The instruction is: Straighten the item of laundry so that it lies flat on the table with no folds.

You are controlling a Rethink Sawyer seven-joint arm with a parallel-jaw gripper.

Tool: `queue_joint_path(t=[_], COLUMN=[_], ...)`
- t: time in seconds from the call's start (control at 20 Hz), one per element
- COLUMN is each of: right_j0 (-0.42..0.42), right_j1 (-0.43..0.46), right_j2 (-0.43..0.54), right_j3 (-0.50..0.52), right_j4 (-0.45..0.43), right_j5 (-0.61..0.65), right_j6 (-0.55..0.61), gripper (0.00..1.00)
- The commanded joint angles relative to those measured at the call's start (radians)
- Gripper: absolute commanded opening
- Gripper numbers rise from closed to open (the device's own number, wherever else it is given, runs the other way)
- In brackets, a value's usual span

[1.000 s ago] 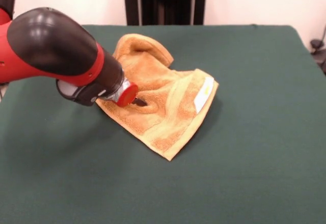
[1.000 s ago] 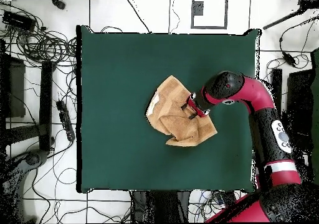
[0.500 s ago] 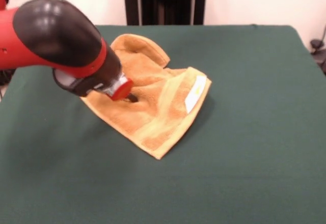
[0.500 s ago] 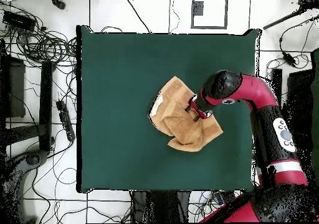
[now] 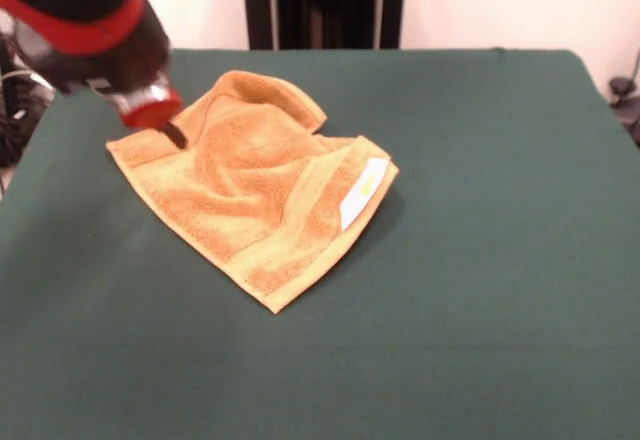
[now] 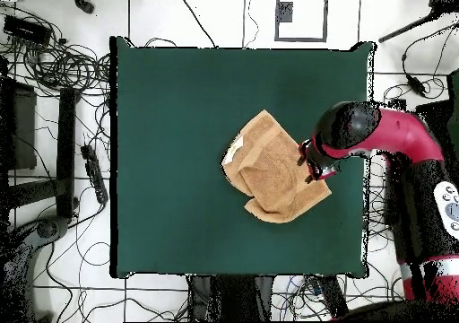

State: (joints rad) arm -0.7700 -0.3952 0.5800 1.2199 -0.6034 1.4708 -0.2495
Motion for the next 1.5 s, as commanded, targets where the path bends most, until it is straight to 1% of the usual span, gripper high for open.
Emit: queue_joint_path(t=[0.05,0.15,0.3,0.55,0.65,0.75,0.8,1.0,1.15,1.25,1.3,1.4,1.5], right_j0=[0.110,0.132,0.163,0.227,0.263,0.294,0.314,0.393,0.415,0.422,0.429,0.453,0.457], right_j1=[-0.139,-0.140,-0.140,-0.110,-0.106,-0.106,-0.116,-0.102,-0.069,-0.048,-0.034,0.001,0.023], right_j2=[-0.123,-0.155,-0.190,-0.249,-0.263,-0.266,-0.269,-0.287,-0.287,-0.289,-0.295,-0.316,-0.324], right_j3=[0.115,0.126,0.134,0.149,0.157,0.185,0.198,0.212,0.237,0.253,0.258,0.245,0.264], right_j4=[0.112,0.155,0.191,0.352,0.412,0.485,0.504,0.521,0.564,0.575,0.568,0.527,0.528], right_j5=[0.094,0.093,0.067,0.078,0.073,0.028,0.008,-0.127,-0.243,-0.314,-0.355,-0.424,-0.519], right_j6=[0.513,0.600,0.666,0.898,0.962,1.030,1.056,1.139,1.201,1.234,1.253,1.280,1.322], gripper=[1.00,1.00,1.00,1.00,1.00,1.00,1.00,1.00,1.00,1.00,1.00,1.00,1.00])
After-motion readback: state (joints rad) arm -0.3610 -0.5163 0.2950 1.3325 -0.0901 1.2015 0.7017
